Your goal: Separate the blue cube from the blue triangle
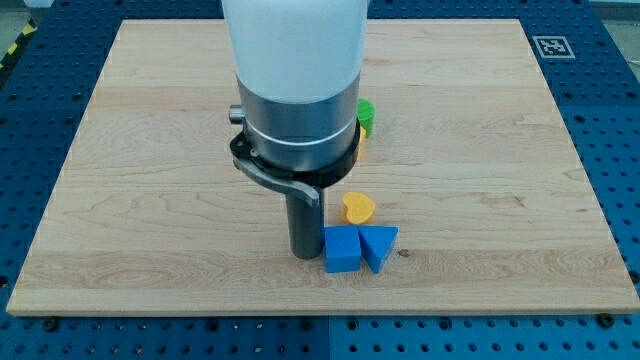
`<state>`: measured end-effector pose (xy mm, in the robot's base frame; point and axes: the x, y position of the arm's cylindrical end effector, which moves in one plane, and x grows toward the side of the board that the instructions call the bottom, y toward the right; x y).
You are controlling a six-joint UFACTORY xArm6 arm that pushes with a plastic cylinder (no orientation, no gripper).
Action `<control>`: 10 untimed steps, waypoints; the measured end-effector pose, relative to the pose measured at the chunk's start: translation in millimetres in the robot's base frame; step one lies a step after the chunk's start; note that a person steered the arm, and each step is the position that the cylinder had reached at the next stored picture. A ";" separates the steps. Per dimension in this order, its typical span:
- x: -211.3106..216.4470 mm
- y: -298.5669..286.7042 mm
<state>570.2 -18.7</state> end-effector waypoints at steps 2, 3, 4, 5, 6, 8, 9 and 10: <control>21.3 18.7; 8.9 36.5; -11.1 51.8; -13.3 80.1; -13.7 105.2; 31.4 127.6; 11.6 138.9; -20.8 138.2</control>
<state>549.4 119.5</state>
